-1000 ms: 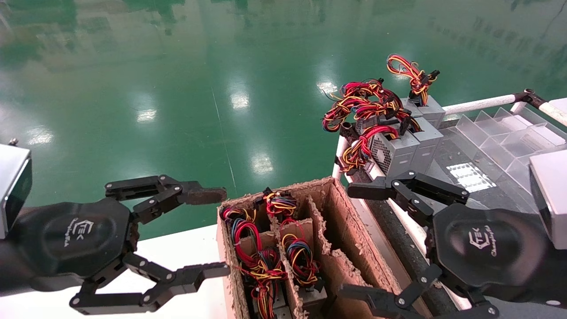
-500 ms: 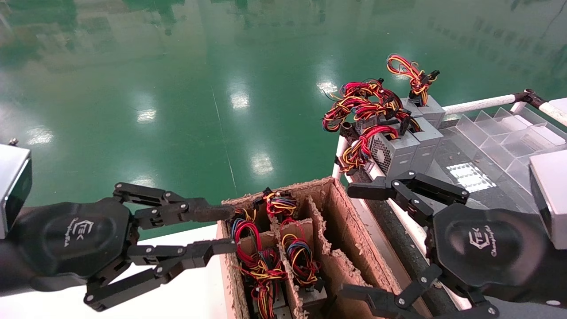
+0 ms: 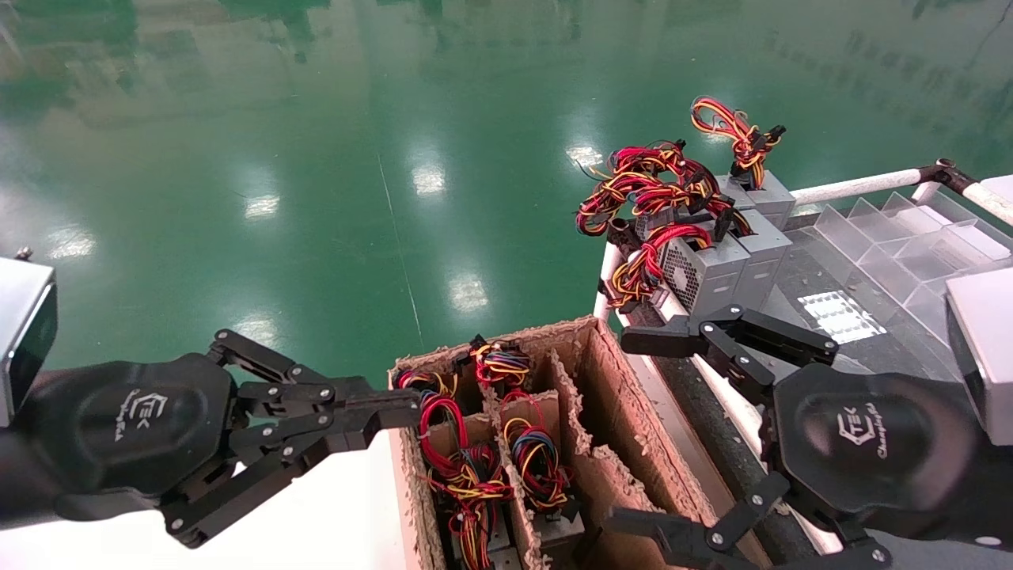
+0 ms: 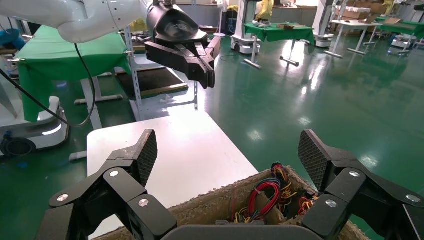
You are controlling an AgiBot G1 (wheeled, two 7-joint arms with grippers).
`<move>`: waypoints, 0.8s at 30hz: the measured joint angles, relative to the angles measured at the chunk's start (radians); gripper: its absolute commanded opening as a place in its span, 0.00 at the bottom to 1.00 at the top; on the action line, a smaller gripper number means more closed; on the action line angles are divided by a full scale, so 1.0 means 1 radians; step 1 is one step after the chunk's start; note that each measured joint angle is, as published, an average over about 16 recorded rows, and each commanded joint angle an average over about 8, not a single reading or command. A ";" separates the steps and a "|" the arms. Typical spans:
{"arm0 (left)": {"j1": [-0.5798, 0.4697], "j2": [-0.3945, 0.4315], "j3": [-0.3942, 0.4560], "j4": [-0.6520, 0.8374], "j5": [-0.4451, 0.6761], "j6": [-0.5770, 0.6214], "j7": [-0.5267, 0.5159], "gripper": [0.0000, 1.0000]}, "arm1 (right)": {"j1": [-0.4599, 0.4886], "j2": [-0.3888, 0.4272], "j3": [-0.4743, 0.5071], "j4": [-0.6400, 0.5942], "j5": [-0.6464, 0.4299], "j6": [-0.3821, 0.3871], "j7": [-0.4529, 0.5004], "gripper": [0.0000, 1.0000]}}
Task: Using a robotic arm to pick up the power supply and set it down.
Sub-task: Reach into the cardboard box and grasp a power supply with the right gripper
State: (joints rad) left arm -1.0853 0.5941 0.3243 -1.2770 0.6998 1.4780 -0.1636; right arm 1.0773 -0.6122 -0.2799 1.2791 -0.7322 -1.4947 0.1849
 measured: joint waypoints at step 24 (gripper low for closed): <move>0.000 0.000 0.000 0.000 0.000 0.000 0.000 1.00 | 0.026 -0.002 -0.037 -0.024 -0.113 0.074 0.033 1.00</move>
State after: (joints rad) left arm -1.0856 0.5941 0.3246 -1.2766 0.6997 1.4782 -0.1634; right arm 1.1030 -0.6145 -0.3165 1.2551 -0.8452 -1.4211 0.2175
